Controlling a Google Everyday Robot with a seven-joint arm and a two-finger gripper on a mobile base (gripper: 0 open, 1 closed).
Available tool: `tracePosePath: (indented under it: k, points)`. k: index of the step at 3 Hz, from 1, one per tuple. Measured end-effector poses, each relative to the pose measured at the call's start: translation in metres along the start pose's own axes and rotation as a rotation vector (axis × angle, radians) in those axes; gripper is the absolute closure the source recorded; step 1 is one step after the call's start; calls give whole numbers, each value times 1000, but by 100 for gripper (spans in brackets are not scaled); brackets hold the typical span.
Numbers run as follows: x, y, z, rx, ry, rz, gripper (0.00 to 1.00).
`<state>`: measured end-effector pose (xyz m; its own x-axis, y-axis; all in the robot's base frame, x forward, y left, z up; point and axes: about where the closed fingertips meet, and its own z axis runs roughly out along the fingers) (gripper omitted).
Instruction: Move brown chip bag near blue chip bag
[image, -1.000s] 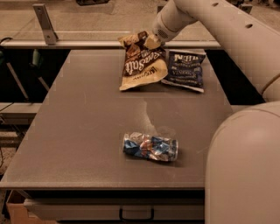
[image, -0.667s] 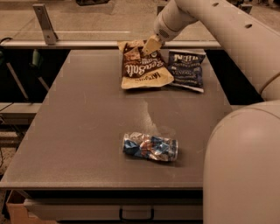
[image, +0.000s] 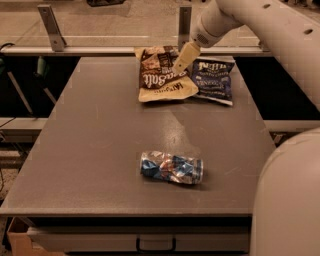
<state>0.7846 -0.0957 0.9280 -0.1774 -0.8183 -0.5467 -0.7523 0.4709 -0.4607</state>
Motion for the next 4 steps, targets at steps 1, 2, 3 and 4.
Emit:
tracePosePath:
  k: [1,2,3,4]
  points:
    - [25,-2,-34,32,-69,42,0]
    - [37,8,-106,103,-247,84,0]
    - [22,29,-171,192,-395,78,0]
    - [-1,47,-228,284,-504,57,0]
